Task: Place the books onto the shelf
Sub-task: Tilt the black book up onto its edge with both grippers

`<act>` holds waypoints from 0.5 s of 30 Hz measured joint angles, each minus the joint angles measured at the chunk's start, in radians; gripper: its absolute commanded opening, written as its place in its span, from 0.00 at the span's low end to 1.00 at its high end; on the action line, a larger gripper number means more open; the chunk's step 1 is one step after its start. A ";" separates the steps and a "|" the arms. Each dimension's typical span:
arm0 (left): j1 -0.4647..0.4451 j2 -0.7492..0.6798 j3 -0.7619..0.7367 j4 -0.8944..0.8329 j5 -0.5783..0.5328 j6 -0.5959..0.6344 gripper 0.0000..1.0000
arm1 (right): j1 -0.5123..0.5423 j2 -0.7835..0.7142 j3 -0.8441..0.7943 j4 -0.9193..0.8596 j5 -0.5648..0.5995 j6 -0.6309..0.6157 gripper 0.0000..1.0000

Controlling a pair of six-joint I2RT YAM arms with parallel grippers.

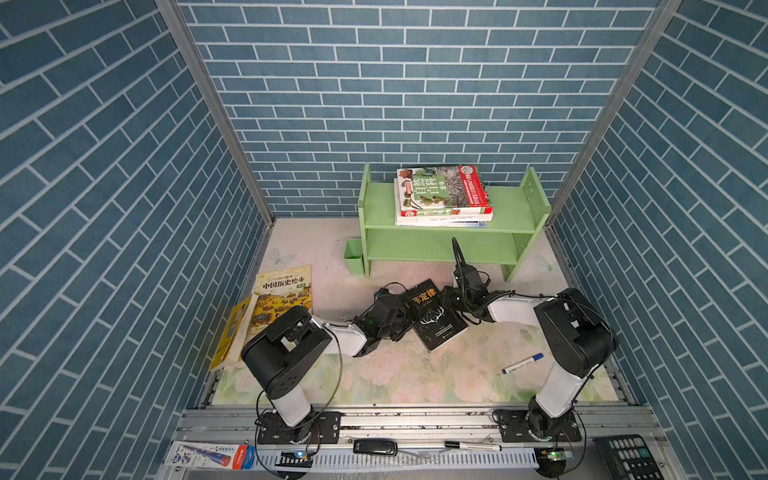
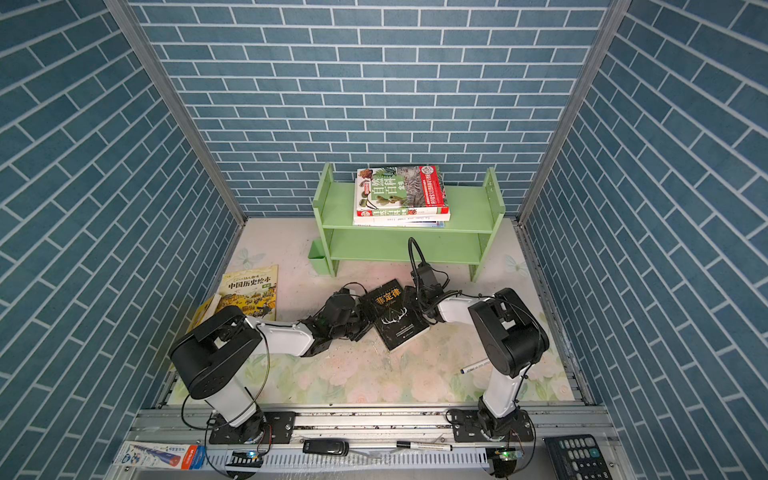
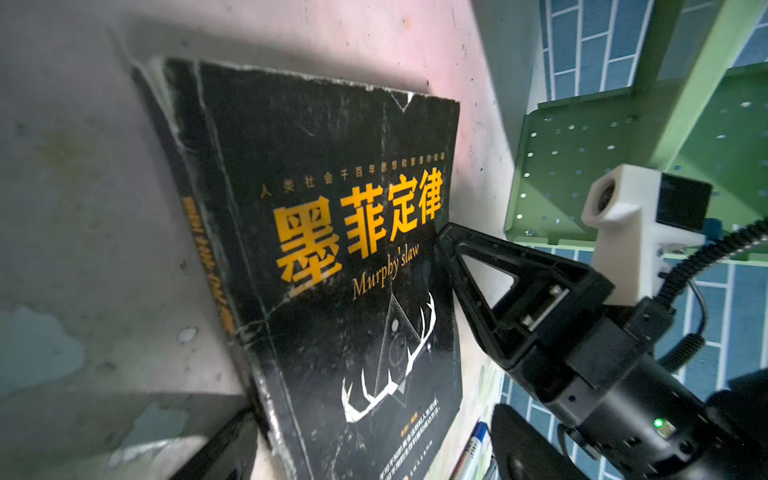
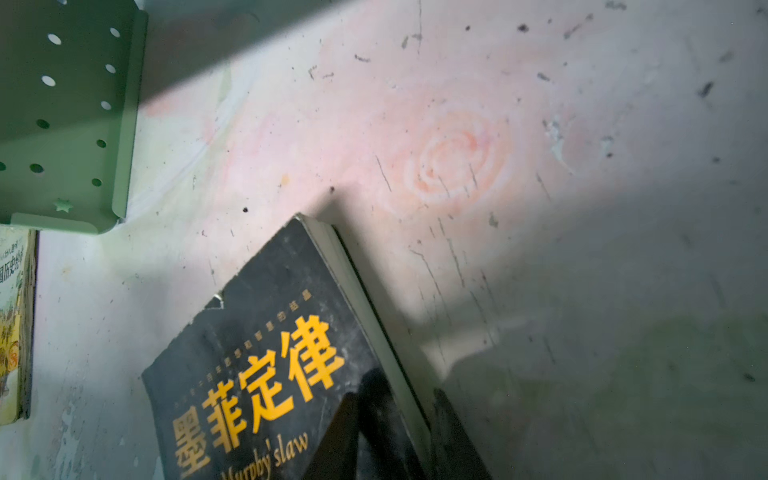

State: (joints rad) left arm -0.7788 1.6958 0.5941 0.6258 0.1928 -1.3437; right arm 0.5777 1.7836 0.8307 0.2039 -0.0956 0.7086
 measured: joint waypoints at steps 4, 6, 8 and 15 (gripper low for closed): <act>0.019 0.005 -0.055 0.127 -0.002 -0.029 0.86 | 0.013 0.020 -0.006 0.064 0.020 0.010 0.28; 0.025 0.004 -0.070 0.163 -0.011 -0.034 0.86 | 0.019 0.026 -0.007 0.081 0.031 0.013 0.28; 0.028 -0.008 -0.078 0.175 -0.017 -0.034 0.86 | 0.023 0.029 -0.007 0.089 0.039 0.020 0.28; 0.025 -0.105 -0.079 0.230 -0.030 -0.033 0.86 | 0.034 0.040 0.002 0.101 0.026 0.048 0.28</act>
State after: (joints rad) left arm -0.7536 1.5906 0.5152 0.8555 0.1631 -1.3766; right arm 0.6121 1.8240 0.8326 0.3050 -0.0696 0.7563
